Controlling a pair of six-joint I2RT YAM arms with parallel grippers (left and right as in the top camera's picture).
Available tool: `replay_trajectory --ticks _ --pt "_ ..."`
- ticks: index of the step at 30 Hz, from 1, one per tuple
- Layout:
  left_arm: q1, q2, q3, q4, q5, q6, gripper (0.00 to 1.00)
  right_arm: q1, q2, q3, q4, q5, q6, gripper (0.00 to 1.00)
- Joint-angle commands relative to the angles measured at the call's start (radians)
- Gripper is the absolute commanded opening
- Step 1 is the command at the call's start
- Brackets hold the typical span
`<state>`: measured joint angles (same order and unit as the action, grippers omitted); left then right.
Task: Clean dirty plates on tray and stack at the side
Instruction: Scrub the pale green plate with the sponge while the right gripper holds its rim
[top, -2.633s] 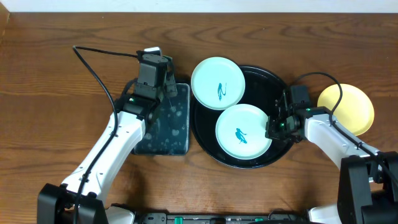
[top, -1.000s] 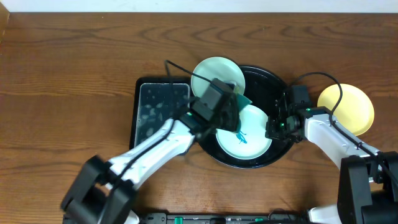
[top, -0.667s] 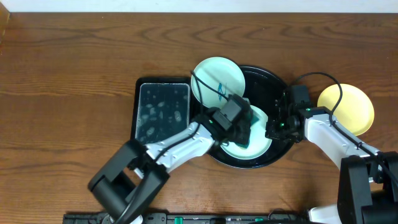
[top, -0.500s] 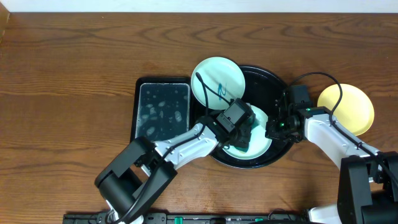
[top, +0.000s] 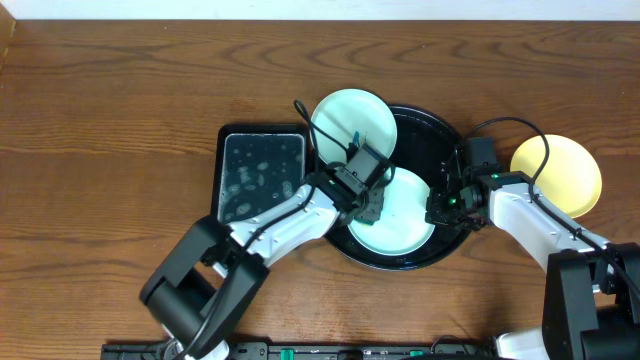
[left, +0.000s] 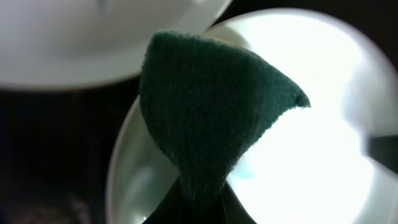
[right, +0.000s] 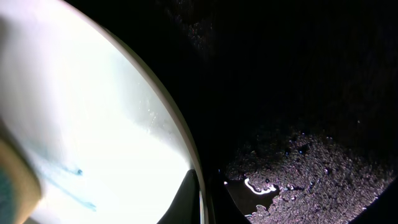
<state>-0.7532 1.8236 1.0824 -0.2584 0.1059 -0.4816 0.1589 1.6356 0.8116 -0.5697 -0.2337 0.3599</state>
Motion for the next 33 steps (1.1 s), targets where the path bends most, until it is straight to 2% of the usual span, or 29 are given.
replay_trajectory --ticks 1,4,19,26,33 --pt "0.005 -0.076 0.047 0.060 0.138 0.033 0.08 0.008 0.034 -0.016 -0.002 0.050 0.010 0.01" --pt "-0.011 -0.074 0.047 0.098 0.156 -0.014 0.08 0.008 0.034 -0.016 -0.002 0.050 0.010 0.01" --pt "-0.079 0.090 0.045 0.114 0.138 -0.012 0.09 0.008 0.034 -0.016 -0.002 0.050 0.010 0.01" --pt "-0.028 0.099 0.046 -0.013 -0.049 0.048 0.08 0.008 0.034 -0.016 -0.010 0.050 0.010 0.01" --pt "0.055 -0.005 0.047 -0.039 -0.015 0.051 0.08 0.008 0.034 -0.016 -0.010 0.050 0.010 0.01"
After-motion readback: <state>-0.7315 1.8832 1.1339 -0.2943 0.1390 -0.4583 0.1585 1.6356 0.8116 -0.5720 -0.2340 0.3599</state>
